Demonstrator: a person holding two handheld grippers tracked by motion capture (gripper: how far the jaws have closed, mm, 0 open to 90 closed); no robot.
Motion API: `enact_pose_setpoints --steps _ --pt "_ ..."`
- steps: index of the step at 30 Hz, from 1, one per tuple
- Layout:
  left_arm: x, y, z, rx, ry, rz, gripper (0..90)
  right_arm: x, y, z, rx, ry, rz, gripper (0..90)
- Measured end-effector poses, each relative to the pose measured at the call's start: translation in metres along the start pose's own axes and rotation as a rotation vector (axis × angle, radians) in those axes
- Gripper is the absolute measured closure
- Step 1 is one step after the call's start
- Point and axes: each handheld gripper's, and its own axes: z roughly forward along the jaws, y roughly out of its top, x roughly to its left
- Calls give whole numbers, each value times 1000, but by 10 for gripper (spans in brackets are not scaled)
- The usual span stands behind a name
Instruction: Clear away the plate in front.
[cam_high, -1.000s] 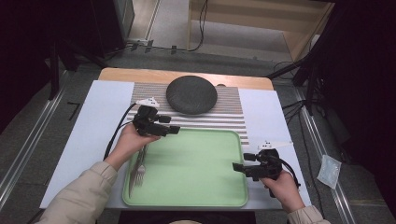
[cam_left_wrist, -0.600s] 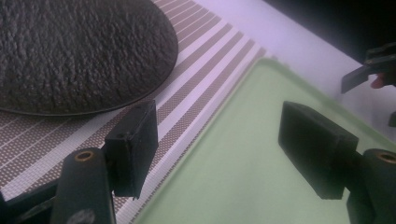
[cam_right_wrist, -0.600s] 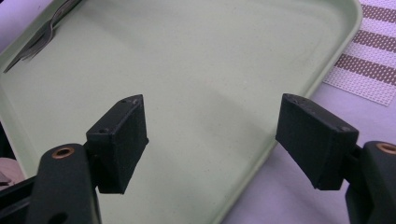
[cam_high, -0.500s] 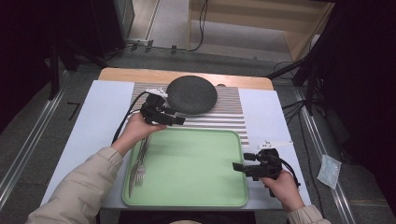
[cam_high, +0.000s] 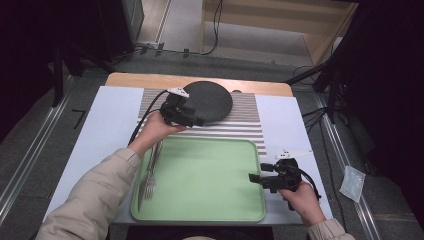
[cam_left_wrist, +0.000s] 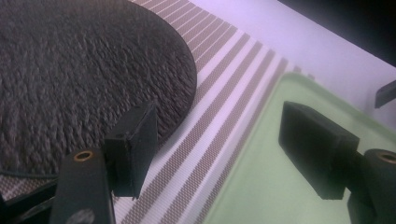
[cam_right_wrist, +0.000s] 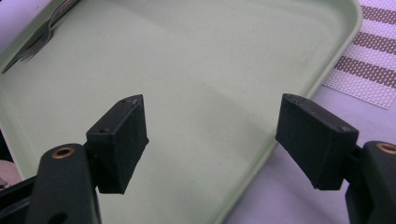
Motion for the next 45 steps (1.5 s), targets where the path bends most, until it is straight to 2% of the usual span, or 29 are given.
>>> enact_pose_setpoints --steps 7,18,23,27,31,35,38,41,45 --pt "9 6 14 6 -13 34 288 0 0 -1 -4 -3 -7 228" --pt "18 19 31 47 17 140 288 0 -2 -2 -11 2 5 229" --pt "19 23 39 54 33 161 289 0 -3 -3 -15 -2 10 228" --pt "19 25 44 61 37 196 289 0 -5 -3 -16 -1 12 228" --pt "16 23 45 45 51 274 290 0 -6 -5 -21 -4 19 228" --pt "10 21 45 39 100 389 301 -1 -7 -6 -22 -8 23 228" --pt "6 17 45 2 133 474 321 -1 -8 -6 -23 -11 22 228" --pt "6 15 47 24 166 510 341 -1 -8 -6 -24 -13 25 228" --pt "5 11 48 49 191 580 348 -1 -9 -7 -25 -13 25 229"
